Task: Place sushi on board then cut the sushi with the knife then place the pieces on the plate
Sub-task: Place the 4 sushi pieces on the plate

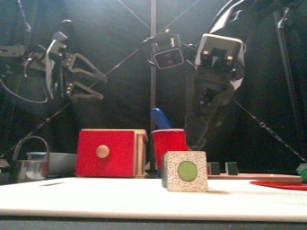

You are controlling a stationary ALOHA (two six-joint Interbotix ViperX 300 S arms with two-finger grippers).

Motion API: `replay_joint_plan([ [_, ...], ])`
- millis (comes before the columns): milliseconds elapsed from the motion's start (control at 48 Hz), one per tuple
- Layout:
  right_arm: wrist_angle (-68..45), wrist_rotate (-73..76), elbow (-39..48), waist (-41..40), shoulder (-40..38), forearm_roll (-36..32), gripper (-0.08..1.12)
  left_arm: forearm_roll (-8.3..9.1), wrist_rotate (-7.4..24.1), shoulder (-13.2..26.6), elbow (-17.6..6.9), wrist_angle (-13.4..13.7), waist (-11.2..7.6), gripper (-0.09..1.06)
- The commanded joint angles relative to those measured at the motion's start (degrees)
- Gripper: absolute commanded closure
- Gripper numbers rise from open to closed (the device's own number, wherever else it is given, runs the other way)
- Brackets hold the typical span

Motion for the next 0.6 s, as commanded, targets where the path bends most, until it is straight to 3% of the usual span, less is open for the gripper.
replay_joint_plan([
  [21,0.18,-2.02,-1.32,-0.35,-0.88,1.32,0.07,-0.70,0.09,-0.09,-1.23,-0.18,-0.09,0.00],
  [458,-2.29,-2.72,-3.60,-0.44,2.37,-0.35,0.08,-0.70,0.09,-0.09,-0.97,-0.18,0.00,0.00],
  [604,-2.81,-2.72,-4.83,-0.44,3.96,-1.05,0.13,-0.79,0.09,-0.09,-0.88,0.00,0.00,0.00],
])
